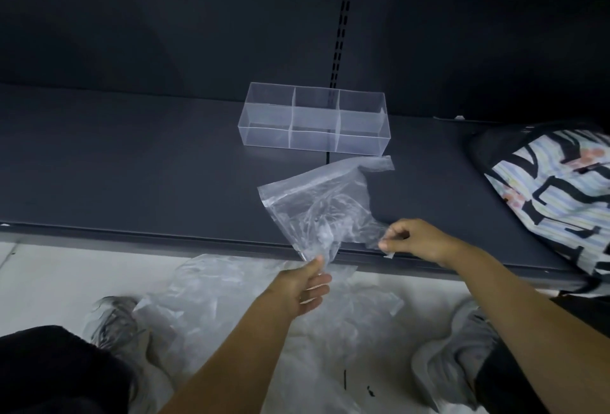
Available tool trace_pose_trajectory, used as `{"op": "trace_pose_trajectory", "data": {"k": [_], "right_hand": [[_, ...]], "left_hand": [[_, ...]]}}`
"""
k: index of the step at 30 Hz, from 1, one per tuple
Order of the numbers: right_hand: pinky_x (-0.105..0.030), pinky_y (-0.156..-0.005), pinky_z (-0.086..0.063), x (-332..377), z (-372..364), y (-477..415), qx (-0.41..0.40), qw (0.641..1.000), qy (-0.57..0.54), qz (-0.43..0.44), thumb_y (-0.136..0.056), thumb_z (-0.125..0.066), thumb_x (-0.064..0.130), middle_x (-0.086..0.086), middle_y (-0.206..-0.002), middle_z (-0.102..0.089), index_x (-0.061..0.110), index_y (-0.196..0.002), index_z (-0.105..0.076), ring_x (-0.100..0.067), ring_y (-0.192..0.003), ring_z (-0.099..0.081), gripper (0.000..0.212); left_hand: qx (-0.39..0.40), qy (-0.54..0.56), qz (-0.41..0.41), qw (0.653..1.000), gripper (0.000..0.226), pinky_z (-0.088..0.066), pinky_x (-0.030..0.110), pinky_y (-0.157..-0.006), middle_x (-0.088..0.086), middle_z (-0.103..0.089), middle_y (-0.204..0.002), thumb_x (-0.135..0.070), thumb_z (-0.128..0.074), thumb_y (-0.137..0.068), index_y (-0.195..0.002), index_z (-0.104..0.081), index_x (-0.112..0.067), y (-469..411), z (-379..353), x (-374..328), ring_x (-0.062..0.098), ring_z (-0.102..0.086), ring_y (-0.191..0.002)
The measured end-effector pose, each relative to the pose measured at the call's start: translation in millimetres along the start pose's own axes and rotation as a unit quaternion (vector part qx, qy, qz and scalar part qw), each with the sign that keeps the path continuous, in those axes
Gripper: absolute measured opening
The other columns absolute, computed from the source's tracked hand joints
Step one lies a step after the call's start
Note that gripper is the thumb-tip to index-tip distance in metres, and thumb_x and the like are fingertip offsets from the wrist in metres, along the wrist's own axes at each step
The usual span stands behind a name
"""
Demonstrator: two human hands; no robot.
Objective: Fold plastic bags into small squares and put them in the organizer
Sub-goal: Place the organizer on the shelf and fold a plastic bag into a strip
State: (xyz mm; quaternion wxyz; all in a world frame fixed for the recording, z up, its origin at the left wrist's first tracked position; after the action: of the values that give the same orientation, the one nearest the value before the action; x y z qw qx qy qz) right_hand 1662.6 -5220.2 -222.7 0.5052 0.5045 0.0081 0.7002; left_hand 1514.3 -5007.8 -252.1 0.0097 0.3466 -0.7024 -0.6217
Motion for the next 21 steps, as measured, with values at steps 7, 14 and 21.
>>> {"op": "trace_pose_trajectory", "data": {"k": [7,14,21], "right_hand": [[-0.02,-0.07,-0.04,-7,26,2,0.01,0.999,0.032,-0.026,-0.08,-0.075,0.032,0.011,-0.066,-0.065,0.017,-0.067,-0.07,0.004,-0.063,-0.054,0.021],[-0.019,-0.071,-0.046,-4,42,6,0.041,0.998,-0.011,-0.043,-0.082,-0.07,0.044,0.004,-0.063,-0.061,0.02,-0.059,-0.058,-0.008,-0.066,-0.058,0.035],[-0.019,-0.05,-0.043,-19,19,2,-0.032,0.979,-0.178,-0.094,-0.087,-0.068,0.009,-0.006,-0.068,-0.066,0.01,-0.082,-0.058,-0.009,-0.053,-0.059,0.01]], "left_hand": [[-0.185,-0.047,-0.138,0.972,0.03,-0.045,0.023,-0.053,0.005,-0.066,-0.058,-0.022,-0.066,-0.089,-0.064,-0.063,-0.006,-3,36,-33,0.017,-0.06,-0.056],[-0.274,-0.186,-0.23,0.915,0.037,-0.049,0.026,-0.054,0.002,-0.061,-0.048,-0.019,-0.058,-0.094,-0.059,-0.062,-0.007,-7,81,-59,0.019,-0.058,-0.049],[-0.298,-0.198,-0.191,0.914,0.039,-0.055,0.04,-0.074,0.008,-0.063,-0.055,-0.016,-0.055,-0.092,-0.054,-0.061,-0.008,-6,84,-41,0.026,-0.061,-0.057]]}}
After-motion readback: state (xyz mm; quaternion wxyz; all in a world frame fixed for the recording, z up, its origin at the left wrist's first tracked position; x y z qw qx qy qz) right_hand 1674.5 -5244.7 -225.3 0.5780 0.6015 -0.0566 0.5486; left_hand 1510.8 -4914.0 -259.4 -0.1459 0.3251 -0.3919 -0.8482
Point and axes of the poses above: each hand's wrist, its own y-axis away from the middle knuckle, its own z-axis out of the back of the hand, x = y × z, the point moved 1 cm from there along -y, towards the middle knuckle
